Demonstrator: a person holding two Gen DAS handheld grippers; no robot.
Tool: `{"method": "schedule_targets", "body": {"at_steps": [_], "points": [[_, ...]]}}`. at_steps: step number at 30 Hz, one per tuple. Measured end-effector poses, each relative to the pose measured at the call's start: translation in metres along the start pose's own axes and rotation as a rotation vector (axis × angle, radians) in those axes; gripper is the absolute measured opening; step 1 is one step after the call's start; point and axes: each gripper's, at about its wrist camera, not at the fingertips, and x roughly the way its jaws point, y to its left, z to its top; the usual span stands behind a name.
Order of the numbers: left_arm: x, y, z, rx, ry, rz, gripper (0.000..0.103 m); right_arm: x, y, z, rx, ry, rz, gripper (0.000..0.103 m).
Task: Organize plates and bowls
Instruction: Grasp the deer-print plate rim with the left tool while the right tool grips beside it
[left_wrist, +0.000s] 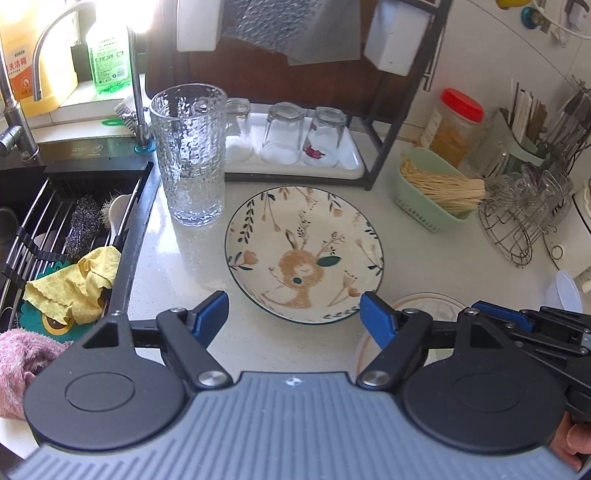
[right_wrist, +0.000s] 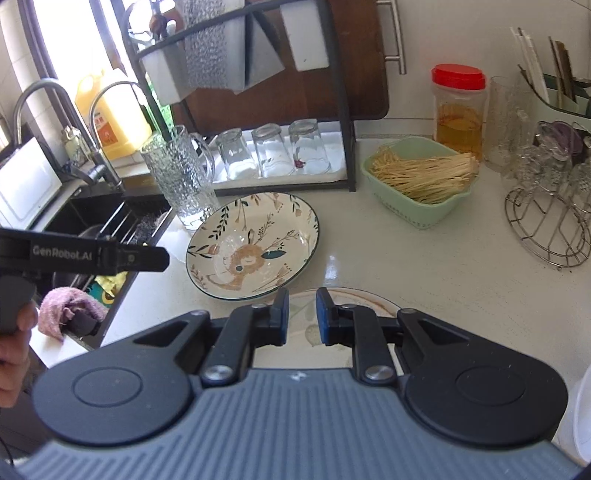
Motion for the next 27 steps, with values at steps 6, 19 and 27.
{"method": "schedule_targets", "body": {"at_steps": [6,19,27], "points": [[0.024,0.021,0.007,-0.013,0.042,-0.02,0.082,0.02,0.004,0.014,0.01,0.016,-0.037,0.021],[0.075,0.062,0.025,-0.119,0.1,-0.03,0.082,0.071,-0.007,0.038,0.097,0.087,-0.085,0.055],[0.118,0.068,0.041,-0.083,0.161,-0.012,0.081,0.121,-0.019,0.047,0.162,0.169,-0.074,0.054]]}}
